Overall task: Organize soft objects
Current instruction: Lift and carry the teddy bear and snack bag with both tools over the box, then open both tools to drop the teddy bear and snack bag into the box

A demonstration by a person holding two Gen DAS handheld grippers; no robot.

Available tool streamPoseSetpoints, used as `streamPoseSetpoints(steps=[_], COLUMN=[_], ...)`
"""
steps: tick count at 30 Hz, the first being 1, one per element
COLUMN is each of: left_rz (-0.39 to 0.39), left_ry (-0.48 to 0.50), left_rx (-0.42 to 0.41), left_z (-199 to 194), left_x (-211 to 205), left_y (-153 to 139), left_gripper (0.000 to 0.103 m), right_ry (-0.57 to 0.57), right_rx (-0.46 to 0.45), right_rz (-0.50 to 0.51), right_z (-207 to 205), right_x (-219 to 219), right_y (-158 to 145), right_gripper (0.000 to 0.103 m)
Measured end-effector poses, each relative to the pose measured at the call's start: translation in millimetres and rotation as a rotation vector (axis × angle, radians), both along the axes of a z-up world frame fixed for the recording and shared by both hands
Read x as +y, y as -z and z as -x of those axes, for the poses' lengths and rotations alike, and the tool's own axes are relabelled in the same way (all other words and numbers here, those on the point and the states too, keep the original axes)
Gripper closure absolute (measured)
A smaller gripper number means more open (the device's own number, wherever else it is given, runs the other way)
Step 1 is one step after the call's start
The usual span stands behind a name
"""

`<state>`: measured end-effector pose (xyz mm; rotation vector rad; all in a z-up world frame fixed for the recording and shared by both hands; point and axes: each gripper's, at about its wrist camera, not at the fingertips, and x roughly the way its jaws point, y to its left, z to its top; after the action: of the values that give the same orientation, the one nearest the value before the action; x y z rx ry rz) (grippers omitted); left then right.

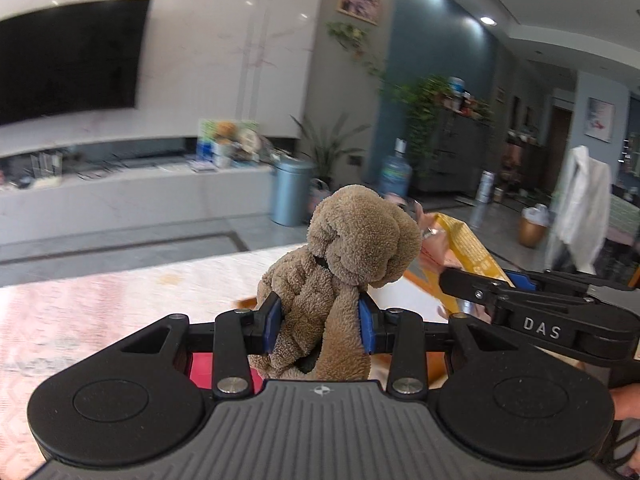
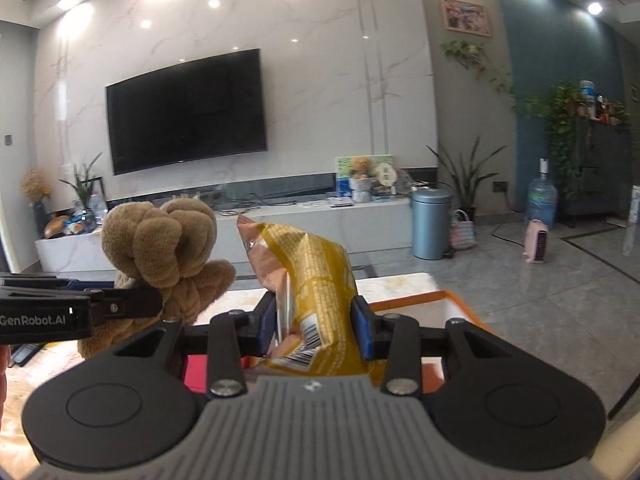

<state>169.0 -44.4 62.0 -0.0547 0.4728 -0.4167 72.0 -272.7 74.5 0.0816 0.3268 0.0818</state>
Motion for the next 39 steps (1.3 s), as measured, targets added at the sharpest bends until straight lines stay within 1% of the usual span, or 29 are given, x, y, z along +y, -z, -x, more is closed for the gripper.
streamPoseSetpoints(steps=[5,11,13,18,21,24,26,28,31,35,39], left_rz=[0.032,0.069,0.098,0.200,0.227,0.253,0.302,0.339,0.352,0.403,0.407], left_ry=[0.069,0.123,0.130,0.126,0.135,0.123,0.110,0.094,0.052,0.011,-0.026], left_rx=[0.084,0.205,0.259,0.391,0.448,0.500,0.551,0.579,0.603,0.664,0.684], left_z=[-33,-70,-83,-121,-139,-159,-170,-180,-192,-207,-213], left_x=[-31,-57,-60,-61,-66,-73,-72,-70,-67,-63,-61], left_y=[5,24,33,53,66,80,90,100,113,127,136], left_gripper=[0.059,0.059,0.059,0.059,0.059,0.059,0.059,0.059,0.059,0.059,0.058], right_ry=[0.038,0.066,0.076,0.090,0.122,0.117,0.107,0.103,0.113,0.122,0.130], right_rx=[0.035,0.119,0.147,0.245,0.312,0.367,0.393,0.406,0.426,0.479,0.506], right_rz=[0.019,-0.001,-0.025,-0.148,-0.188,-0.225,-0.245,-0.246,-0.227,-0.215,-0.149], right_z=[-14,-42,-55,-87,-114,-137,-147,-159,-179,-203,-218], right_x=[-35,-74,-87,-122,-136,-141,-141,-140,-137,-135,-127], right_y=[1,10,13,25,38,52,62,70,80,96,108], right_gripper=[0.064,0.064,0.064,0.063,0.063,0.063,0.063,0.063,0.063,0.063,0.062])
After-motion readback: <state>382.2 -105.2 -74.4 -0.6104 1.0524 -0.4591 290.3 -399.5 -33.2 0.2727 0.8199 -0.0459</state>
